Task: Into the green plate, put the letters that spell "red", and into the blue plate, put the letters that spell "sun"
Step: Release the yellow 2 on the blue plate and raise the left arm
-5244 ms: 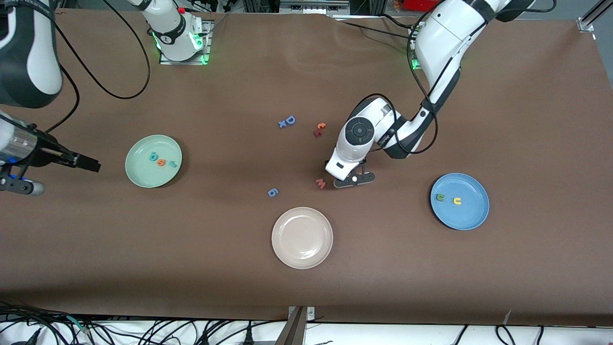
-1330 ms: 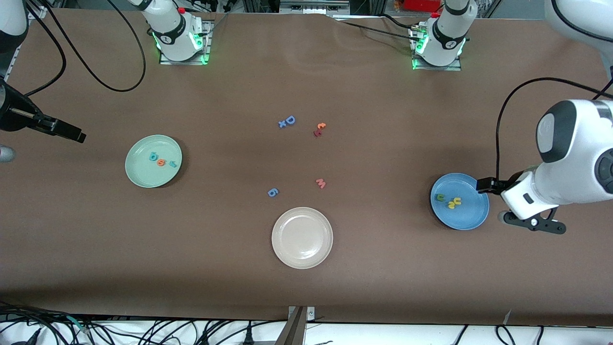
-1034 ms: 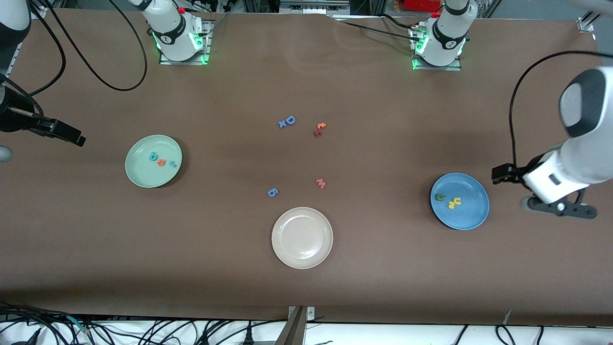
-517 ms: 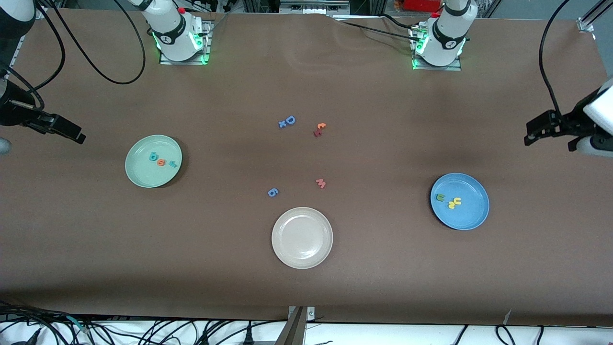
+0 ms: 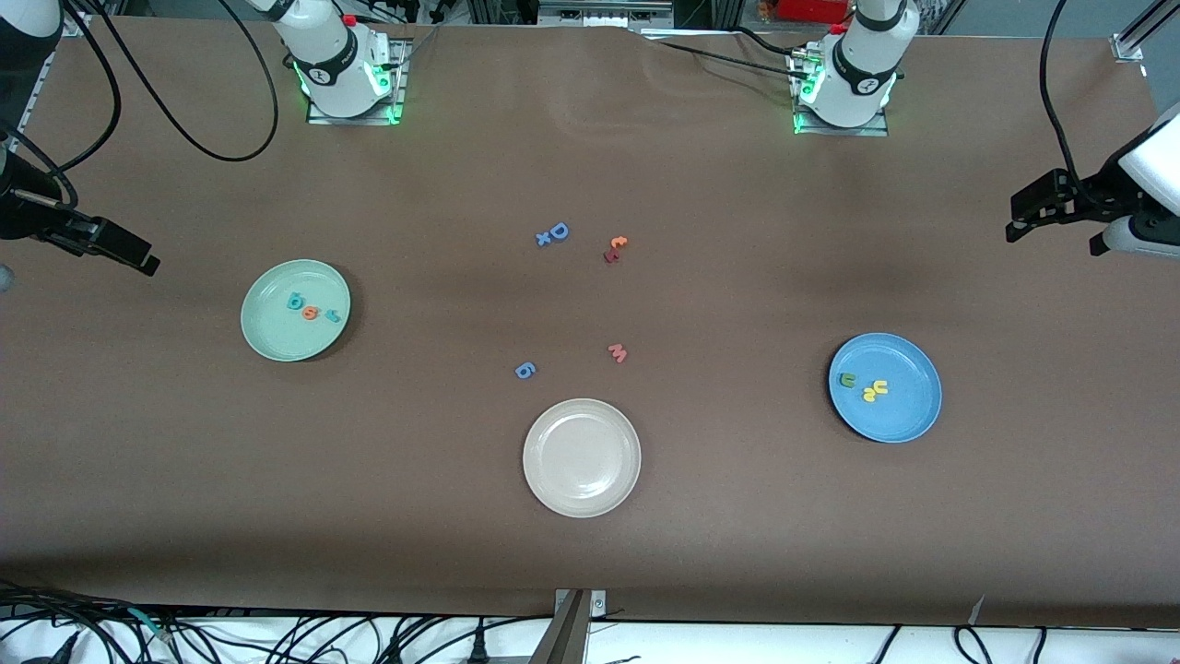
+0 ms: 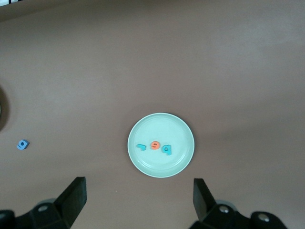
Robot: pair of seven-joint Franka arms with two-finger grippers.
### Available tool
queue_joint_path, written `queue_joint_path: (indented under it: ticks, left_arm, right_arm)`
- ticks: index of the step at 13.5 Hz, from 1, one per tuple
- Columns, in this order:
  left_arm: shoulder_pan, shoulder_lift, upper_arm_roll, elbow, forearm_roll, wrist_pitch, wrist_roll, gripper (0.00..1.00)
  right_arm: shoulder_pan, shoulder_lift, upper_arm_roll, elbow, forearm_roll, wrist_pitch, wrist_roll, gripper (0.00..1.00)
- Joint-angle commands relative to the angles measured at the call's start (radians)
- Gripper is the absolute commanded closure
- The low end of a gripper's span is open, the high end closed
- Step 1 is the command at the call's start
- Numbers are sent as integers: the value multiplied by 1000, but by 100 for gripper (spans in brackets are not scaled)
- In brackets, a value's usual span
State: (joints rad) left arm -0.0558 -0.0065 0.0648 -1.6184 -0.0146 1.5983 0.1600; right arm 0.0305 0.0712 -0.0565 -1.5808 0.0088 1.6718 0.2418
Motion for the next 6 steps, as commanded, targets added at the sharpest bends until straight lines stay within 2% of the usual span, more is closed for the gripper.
queue_joint_path:
  ticks: [1,6]
  left_arm:
    - [-16,-56,13,-63,17,6,13,0]
    - [-22,-49,13,-58,18,-3,24,0]
  right_arm:
    - [-1,-30,0,-27,7,12,4,1]
    - [0,-25,6,-19,10,11,2,1]
